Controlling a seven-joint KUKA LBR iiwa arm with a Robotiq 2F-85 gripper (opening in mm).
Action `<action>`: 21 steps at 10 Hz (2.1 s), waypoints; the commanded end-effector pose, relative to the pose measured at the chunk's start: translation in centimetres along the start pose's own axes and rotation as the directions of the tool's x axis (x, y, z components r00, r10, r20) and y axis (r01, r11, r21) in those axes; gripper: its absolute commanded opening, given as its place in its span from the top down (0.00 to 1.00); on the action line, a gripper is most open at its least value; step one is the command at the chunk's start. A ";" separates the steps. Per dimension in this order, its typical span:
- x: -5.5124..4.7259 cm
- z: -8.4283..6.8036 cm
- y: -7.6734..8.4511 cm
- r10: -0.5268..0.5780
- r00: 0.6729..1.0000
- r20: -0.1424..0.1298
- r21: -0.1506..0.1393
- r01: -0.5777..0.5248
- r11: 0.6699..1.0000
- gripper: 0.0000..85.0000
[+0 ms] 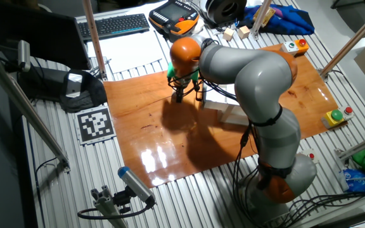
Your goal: Put things in the drawer
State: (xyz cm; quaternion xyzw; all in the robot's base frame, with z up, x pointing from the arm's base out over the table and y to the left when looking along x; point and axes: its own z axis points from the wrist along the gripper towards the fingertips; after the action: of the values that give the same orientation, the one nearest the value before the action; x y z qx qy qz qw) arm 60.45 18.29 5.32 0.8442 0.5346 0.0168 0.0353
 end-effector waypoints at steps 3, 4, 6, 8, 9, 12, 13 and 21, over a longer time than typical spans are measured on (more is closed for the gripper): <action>-0.1 0.0 0.2 -0.002 1.000 0.003 0.018 0.002 1.000 0.00; -0.2 -0.2 0.3 -0.006 1.000 0.002 0.023 0.006 1.000 0.00; -0.1 -0.4 0.2 0.001 1.000 -0.003 0.044 -0.001 0.999 0.20; -0.1 -0.5 0.2 -0.002 1.000 0.000 0.051 0.002 0.999 0.20; -0.1 -0.5 0.2 -0.004 1.000 -0.002 0.048 0.004 0.999 0.20; -0.1 -0.5 0.3 -0.009 1.000 -0.002 0.048 0.009 0.999 0.20; -0.1 -0.5 0.2 -0.012 1.000 -0.002 0.051 0.012 0.999 0.20; -0.4 -1.8 -0.3 -0.059 0.998 -0.011 0.068 0.059 0.996 1.00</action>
State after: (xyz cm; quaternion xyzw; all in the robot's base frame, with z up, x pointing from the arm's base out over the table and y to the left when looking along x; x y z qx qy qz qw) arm 59.88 18.11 7.27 0.8280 0.5607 0.0012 0.0035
